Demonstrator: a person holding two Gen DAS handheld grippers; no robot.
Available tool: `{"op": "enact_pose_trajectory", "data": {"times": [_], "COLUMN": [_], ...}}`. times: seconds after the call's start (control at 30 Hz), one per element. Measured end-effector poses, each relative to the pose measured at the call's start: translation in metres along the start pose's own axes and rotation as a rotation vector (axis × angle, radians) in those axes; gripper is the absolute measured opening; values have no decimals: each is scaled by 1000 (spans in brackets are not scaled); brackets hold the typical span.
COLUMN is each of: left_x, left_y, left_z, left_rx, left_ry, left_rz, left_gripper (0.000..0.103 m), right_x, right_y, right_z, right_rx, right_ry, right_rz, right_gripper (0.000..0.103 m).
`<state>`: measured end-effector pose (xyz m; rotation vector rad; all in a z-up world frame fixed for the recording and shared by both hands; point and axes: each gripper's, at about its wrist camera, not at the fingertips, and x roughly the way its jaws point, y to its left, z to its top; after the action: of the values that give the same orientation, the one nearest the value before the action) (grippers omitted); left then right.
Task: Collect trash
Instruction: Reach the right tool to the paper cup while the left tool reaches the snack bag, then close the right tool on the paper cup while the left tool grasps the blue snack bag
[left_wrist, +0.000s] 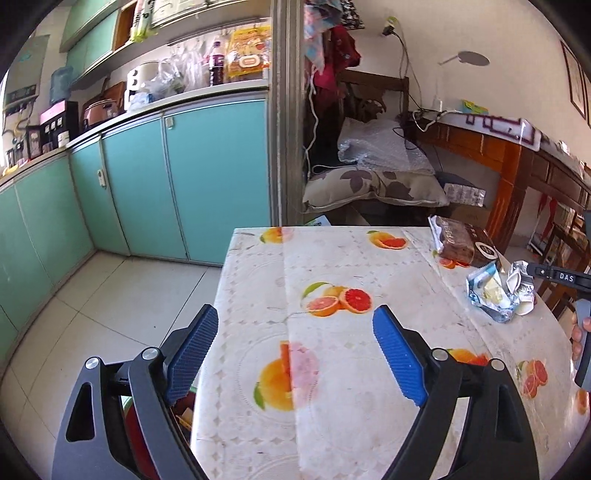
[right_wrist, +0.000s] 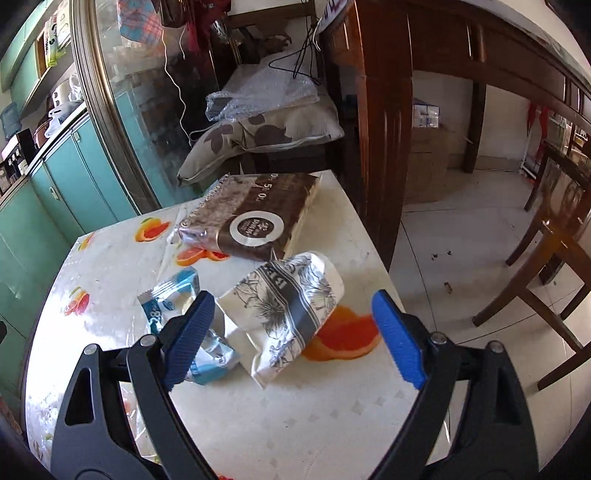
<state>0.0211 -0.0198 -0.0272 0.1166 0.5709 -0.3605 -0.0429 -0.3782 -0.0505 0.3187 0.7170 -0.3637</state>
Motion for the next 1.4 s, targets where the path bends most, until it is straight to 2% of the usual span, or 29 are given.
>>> {"op": "enact_pose_trajectory", "data": {"times": [0.13,0.3,0.53,0.67,0.73,0.77,0.8,0.83,0.9,1.1,1.23,1.3,1.33,1.4], "left_x": [-4,-16,-14,-13,-14,-14,-14,-14,-11,12,41,57,64,79], "left_y": [-39,-69,-79,-92,-98,-101,-104,-107,-112,-126,-137,-148,-155,-169], "left_z": [4,4,6,4,4,4,4,4,3,-1,0,3,5,8], "left_rx": [86,192,104,108,109,106,103,101,97,51,-22,-34,-29,-3], "left_ry": [-12,-50,-7,4,6,7,10,16,32,120,194,223,229,241], "left_rz": [-44,-6,-101,-111,-119,-126,-136,-146,-164,-216,-260,-258,-253,-225], "left_gripper": [83,87,87,88,91,92,93,93,94,94,94,94,94,94], "right_x": [11,19,30,34,35,36,37,36,34,24,16,12,10,4], "right_y": [-9,-14,-11,-6,-1,2,5,8,15,33,23,14,9,-3], "right_z": [3,2,1,-2,-4,-6,-8,-11,-15,-29,-28,-25,-23,-18], "right_rx": [51,82,97,86,69,58,48,42,25,-47,-3,21,27,57], "right_ry": [43,65,98,117,129,138,146,147,156,173,166,163,170,140], "right_rz": [52,73,101,126,144,153,166,181,212,241,233,211,196,171], "right_gripper": [85,85,85,85,77,67,61,58,44,24,24,25,28,74]}}
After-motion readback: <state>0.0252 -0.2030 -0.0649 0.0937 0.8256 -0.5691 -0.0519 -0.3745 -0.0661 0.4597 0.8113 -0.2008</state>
